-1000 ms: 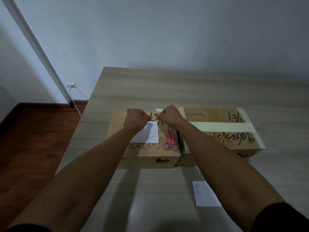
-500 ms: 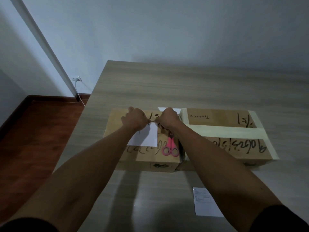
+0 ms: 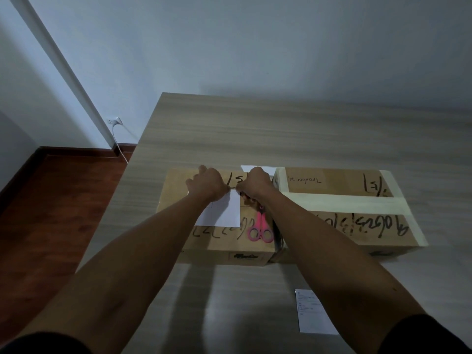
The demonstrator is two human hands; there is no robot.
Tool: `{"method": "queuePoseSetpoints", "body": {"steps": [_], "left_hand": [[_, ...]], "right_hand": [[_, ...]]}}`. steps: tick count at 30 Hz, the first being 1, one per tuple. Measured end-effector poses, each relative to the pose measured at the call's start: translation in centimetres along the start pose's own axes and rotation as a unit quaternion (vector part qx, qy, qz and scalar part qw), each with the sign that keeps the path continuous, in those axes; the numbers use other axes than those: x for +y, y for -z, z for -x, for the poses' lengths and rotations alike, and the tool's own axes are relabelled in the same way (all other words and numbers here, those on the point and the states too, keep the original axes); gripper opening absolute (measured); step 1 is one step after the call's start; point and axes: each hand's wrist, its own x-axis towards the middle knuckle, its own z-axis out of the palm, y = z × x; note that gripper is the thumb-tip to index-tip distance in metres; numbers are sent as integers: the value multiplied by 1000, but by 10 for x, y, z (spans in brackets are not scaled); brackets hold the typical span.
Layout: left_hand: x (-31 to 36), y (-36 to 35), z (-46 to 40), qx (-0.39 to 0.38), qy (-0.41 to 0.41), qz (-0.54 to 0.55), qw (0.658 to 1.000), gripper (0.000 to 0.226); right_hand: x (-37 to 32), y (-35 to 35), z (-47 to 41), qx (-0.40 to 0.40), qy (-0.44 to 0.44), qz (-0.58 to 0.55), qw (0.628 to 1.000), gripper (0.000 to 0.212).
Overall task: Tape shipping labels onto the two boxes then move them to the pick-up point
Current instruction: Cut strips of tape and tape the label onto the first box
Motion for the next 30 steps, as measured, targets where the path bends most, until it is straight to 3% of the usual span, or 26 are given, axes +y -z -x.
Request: {"method": "queuePoseSetpoints", "body": {"steps": [8, 14, 21, 30], "left_hand": [[5, 0, 3, 10, -4, -20, 1000, 49], [5, 3, 4, 36, 10, -34, 999, 58], [3, 6, 6, 67, 31, -64, 995, 71], [2, 6, 13, 94, 35, -47, 994, 62]], "right_hand": [[-2, -1, -2, 5, -13, 7, 1000, 37], [-4, 2, -4, 8, -11, 19, 1000, 20], [0, 6, -1, 3, -13, -5, 1000, 28], [-1, -1, 0, 0, -11, 21, 1000, 29]]}}
